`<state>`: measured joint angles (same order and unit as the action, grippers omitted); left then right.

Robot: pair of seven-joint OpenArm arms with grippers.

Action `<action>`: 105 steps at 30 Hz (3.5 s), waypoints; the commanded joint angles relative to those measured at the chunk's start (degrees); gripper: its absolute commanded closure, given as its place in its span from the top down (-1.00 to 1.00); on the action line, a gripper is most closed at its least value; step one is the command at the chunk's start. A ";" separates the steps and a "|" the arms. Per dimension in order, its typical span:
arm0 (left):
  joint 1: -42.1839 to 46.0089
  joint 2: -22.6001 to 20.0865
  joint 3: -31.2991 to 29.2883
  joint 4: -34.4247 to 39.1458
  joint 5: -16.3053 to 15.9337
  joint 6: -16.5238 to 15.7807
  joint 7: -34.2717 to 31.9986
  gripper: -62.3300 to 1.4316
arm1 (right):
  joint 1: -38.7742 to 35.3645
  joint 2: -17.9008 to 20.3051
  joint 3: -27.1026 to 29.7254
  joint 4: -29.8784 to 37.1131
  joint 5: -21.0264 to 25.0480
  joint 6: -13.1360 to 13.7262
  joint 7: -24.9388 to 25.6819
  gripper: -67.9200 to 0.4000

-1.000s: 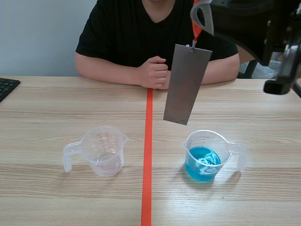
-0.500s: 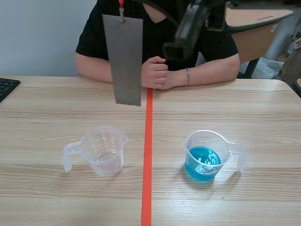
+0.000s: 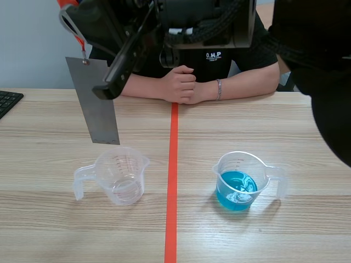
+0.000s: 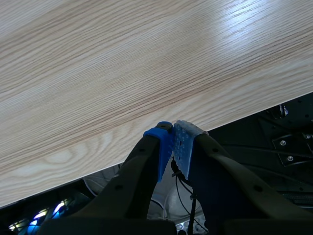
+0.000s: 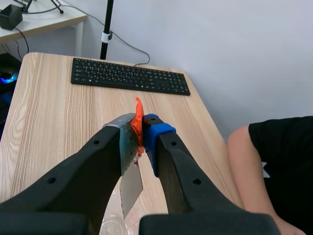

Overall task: Do the redox reaction experiment.
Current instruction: 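Put the plate into the left beaker, then return to the home posture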

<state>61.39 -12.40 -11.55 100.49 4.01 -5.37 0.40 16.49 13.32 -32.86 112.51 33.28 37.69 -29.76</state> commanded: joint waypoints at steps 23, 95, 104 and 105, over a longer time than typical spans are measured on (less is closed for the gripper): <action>0.17 0.13 -0.20 0.33 -0.35 0.09 -0.59 -0.83 | 0.31 -0.50 -1.33 -5.70 -3.37 -0.44 3.65 -0.94; 0.87 0.00 -0.04 0.28 -0.33 -0.39 -0.35 -0.83 | 0.31 -4.37 -9.84 -25.14 -10.36 5.03 20.04 1.00; 1.77 0.00 -0.04 0.17 -0.33 -3.39 -0.15 -0.45 | 0.31 -0.15 -9.92 -20.46 -4.42 4.57 19.89 1.00; 1.77 0.00 -0.04 0.17 -0.33 -3.67 -0.15 -0.34 | 0.31 1.01 -9.84 -19.39 -4.02 3.80 19.89 1.00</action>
<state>62.39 -12.53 -11.55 100.49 4.01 -9.04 0.80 16.14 12.99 -43.16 90.94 28.12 42.04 -10.55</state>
